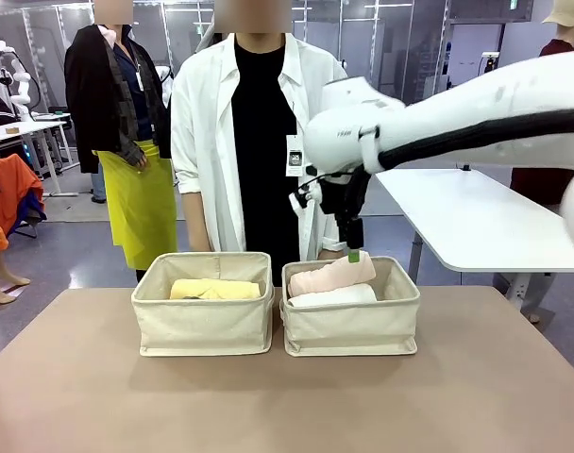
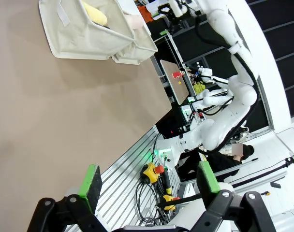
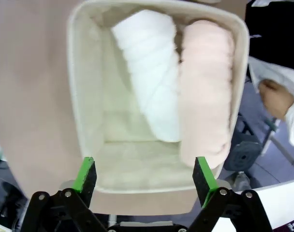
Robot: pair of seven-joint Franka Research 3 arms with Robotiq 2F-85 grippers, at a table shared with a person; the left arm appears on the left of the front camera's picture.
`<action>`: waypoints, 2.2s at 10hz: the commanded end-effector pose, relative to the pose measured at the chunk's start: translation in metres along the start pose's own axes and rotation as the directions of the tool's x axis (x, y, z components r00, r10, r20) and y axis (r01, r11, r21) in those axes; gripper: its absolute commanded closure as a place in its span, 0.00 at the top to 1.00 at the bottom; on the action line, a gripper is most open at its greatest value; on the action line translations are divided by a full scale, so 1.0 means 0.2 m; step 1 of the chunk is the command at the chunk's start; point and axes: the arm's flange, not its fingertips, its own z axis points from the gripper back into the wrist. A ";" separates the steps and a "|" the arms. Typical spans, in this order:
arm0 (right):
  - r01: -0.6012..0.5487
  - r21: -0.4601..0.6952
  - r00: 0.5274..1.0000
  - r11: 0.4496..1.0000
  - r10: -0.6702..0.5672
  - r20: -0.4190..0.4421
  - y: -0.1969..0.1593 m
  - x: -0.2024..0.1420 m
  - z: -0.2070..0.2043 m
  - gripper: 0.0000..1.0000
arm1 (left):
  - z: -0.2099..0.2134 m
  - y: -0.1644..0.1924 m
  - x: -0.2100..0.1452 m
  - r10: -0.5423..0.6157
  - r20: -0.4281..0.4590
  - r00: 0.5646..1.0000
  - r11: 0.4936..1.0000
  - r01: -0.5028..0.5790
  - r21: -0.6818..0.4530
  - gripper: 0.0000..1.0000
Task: Divide the towels into two baskets.
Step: Pick up one hotel-folded towel from the bottom of the table and place it in the Fabric basket indicated by the person.
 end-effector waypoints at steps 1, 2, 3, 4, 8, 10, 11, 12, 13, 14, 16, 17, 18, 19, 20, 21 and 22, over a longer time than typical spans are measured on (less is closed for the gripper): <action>0.121 0.089 0.976 0.989 -0.134 0.169 0.28 -0.24 0.00 1.00 | 0.00 -0.02 -0.01 0.004 0.004 1.000 1.000 -0.004 -0.002 1.00; 0.199 0.155 0.942 0.968 -0.233 0.241 0.35 -0.38 -0.02 1.00 | 0.00 -0.02 -0.01 0.004 0.004 1.000 1.000 -0.004 -0.002 1.00; 0.271 0.201 0.914 0.941 -0.317 0.252 0.42 -0.51 -0.05 1.00 | 0.00 -0.02 -0.01 0.004 0.004 1.000 1.000 -0.004 -0.002 1.00; 0.314 0.248 0.871 0.916 -0.382 0.310 0.48 -0.64 -0.08 1.00 | 0.00 -0.02 -0.01 0.004 0.004 1.000 1.000 -0.004 -0.002 1.00; 0.414 0.544 0.579 0.730 -0.672 0.461 0.63 -1.20 -0.31 1.00 | 0.00 -0.02 -0.01 0.004 0.004 1.000 1.000 -0.004 -0.002 1.00; 0.363 0.682 0.409 0.635 -0.766 0.496 0.73 -1.53 -0.45 1.00 | 0.00 -0.02 -0.01 0.004 0.004 1.000 1.000 -0.004 -0.002 1.00; 0.311 0.754 0.320 0.579 -0.810 0.491 0.80 -1.73 -0.51 1.00 | 0.00 -0.02 -0.01 0.004 0.004 1.000 1.000 -0.004 -0.002 1.00; 0.271 0.798 0.225 0.538 -0.842 0.491 0.89 -1.93 -0.59 1.00 | 0.00 -0.02 -0.01 0.004 0.004 1.000 1.000 -0.004 -0.002 1.00; 0.259 0.839 0.163 0.478 -0.878 0.450 0.99 -2.10 -0.67 1.00 | 0.00 -0.02 -0.01 0.004 0.004 1.000 1.000 -0.004 -0.002 1.00; 0.215 0.878 0.088 0.427 -0.904 0.418 1.10 -2.26 -0.74 1.00 | 0.00 -0.02 -0.01 0.004 0.004 1.000 1.000 -0.004 -0.002 1.00; 0.081 0.954 -0.029 0.290 -0.956 0.293 1.26 -2.46 -0.86 1.00 | 0.00 -0.02 -0.01 0.004 0.004 1.000 1.000 -0.004 -0.002 1.00; 0.044 0.961 -0.055 0.273 -0.960 0.275 1.30 -2.52 -0.90 1.00 | 0.00 -0.02 -0.01 0.004 0.004 1.000 1.000 -0.004 -0.002 1.00; 0.054 0.972 -0.086 0.229 -0.969 0.233 1.31 -2.57 -0.93 1.00 | 0.00 -0.02 -0.01 0.004 0.004 1.000 1.000 -0.004 -0.002 1.00; 0.076 0.981 -0.075 0.176 -0.980 0.182 1.25 -2.58 -0.98 1.00 | 0.00 -0.02 -0.01 0.004 0.004 1.000 1.000 -0.004 -0.002 1.00; 0.063 0.963 -0.041 0.262 -0.964 0.265 1.40 -2.55 -0.97 1.00 | 0.00 -0.02 -0.01 0.004 0.004 1.000 1.000 -0.004 -0.002 1.00; 0.063 0.963 -0.041 0.262 -0.964 0.265 1.40 -2.55 -0.97 1.00 | 0.00 -0.02 -0.01 0.004 0.004 1.000 1.000 -0.004 -0.002 1.00; 0.063 0.963 -0.041 0.262 -0.964 0.265 1.40 -2.55 -0.97 1.00 | 0.00 -0.02 -0.01 0.004 0.004 1.000 1.000 -0.004 -0.002 1.00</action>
